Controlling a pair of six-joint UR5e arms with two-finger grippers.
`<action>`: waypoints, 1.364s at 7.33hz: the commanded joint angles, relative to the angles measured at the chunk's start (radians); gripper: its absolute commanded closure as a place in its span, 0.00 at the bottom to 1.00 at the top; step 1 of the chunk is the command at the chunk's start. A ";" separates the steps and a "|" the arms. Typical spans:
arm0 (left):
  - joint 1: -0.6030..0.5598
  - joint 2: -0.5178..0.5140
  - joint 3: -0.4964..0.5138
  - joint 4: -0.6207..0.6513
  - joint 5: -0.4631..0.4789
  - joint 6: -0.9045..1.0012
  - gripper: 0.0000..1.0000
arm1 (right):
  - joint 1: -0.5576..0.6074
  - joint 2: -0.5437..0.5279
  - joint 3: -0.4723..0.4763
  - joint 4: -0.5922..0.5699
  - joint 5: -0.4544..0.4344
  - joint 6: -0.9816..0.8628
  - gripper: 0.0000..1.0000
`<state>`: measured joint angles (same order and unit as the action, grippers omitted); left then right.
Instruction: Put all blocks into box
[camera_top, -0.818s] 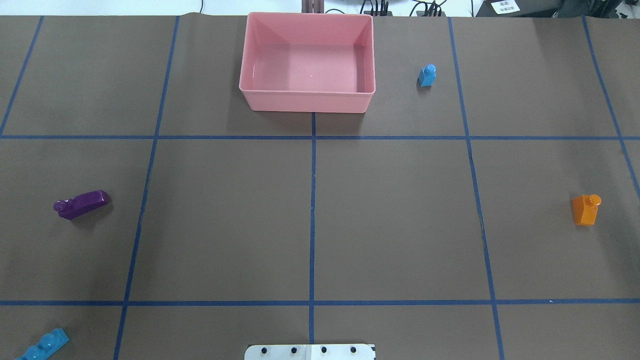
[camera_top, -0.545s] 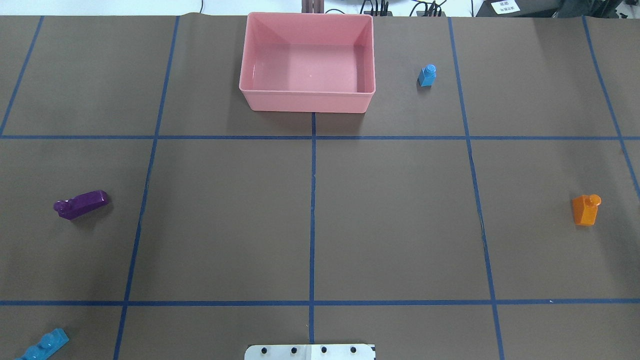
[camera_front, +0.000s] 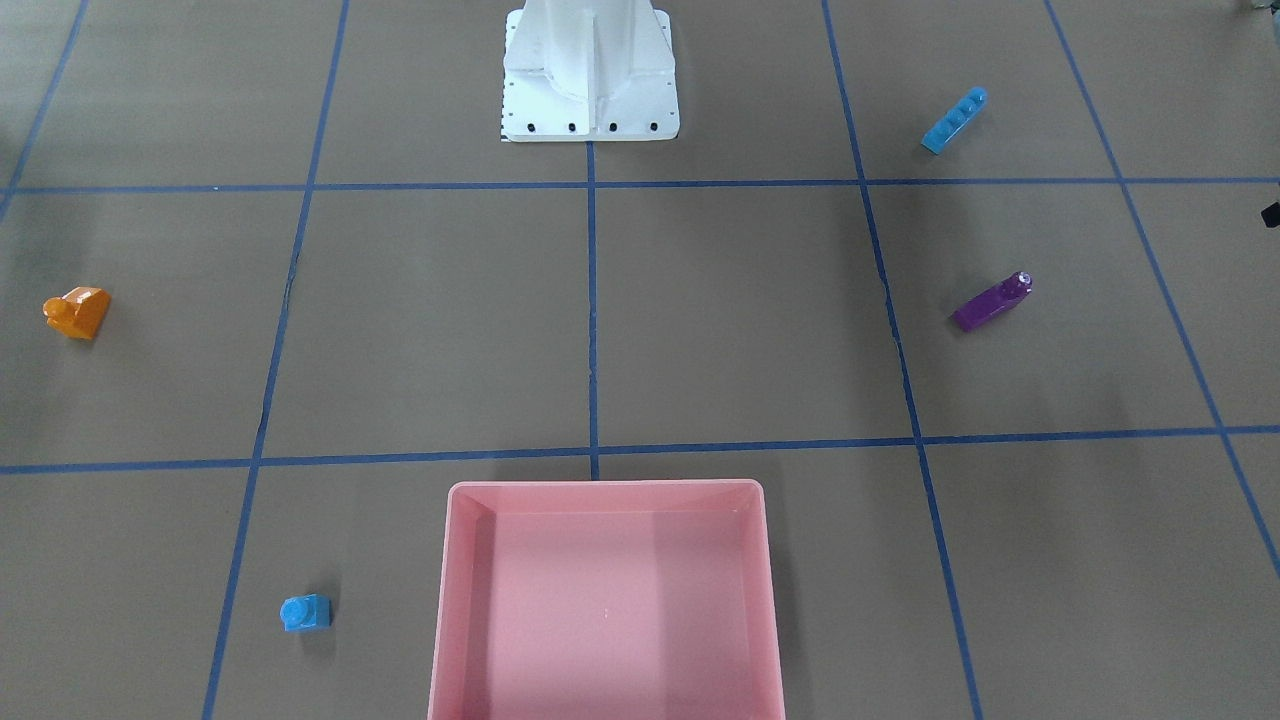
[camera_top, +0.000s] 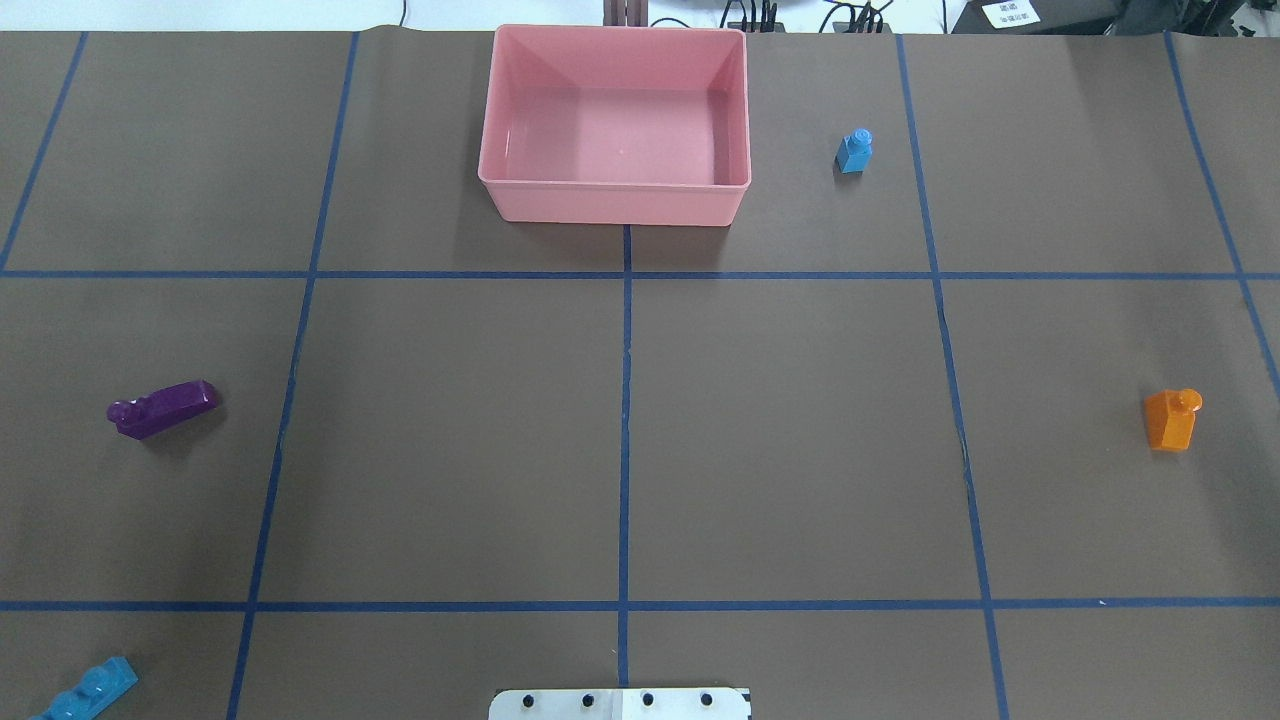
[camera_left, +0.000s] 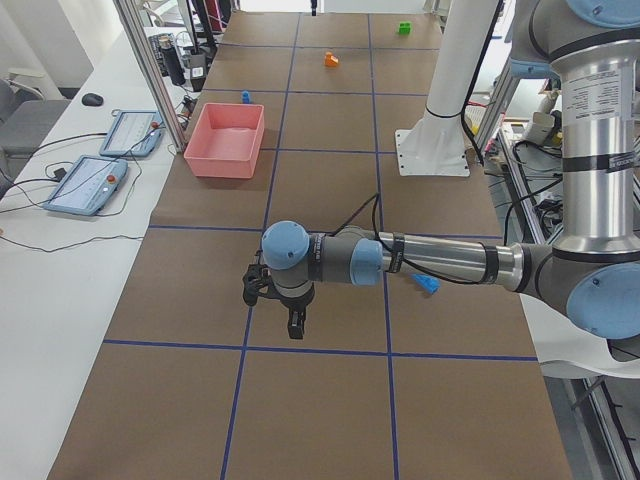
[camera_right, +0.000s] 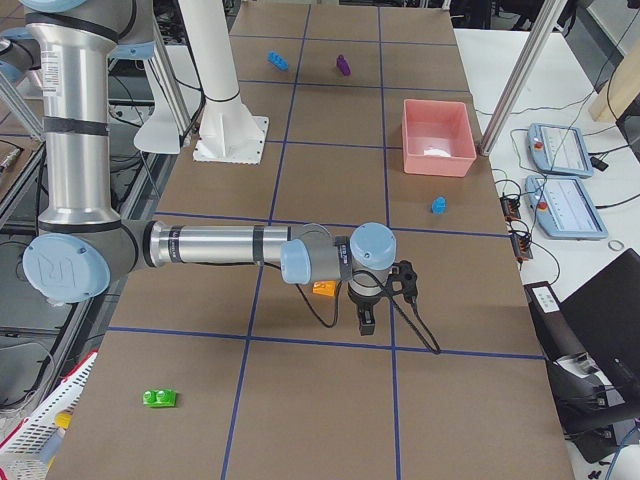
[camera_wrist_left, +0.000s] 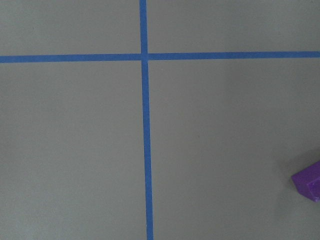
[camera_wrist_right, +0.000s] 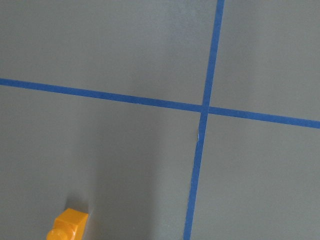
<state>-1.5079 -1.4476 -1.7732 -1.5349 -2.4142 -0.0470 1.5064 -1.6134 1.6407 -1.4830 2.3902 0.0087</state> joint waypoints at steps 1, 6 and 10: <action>0.000 0.007 -0.003 -0.001 0.000 -0.001 0.00 | 0.000 -0.013 0.002 0.001 0.001 0.002 0.00; 0.002 0.009 0.000 -0.004 -0.008 -0.001 0.00 | -0.049 -0.011 -0.005 0.097 0.004 0.023 0.00; 0.015 0.007 0.001 -0.056 -0.009 -0.001 0.00 | -0.243 -0.005 -0.001 0.141 0.000 0.438 0.00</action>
<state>-1.4990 -1.4407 -1.7752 -1.5696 -2.4239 -0.0475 1.3240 -1.6192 1.6371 -1.3541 2.3916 0.3152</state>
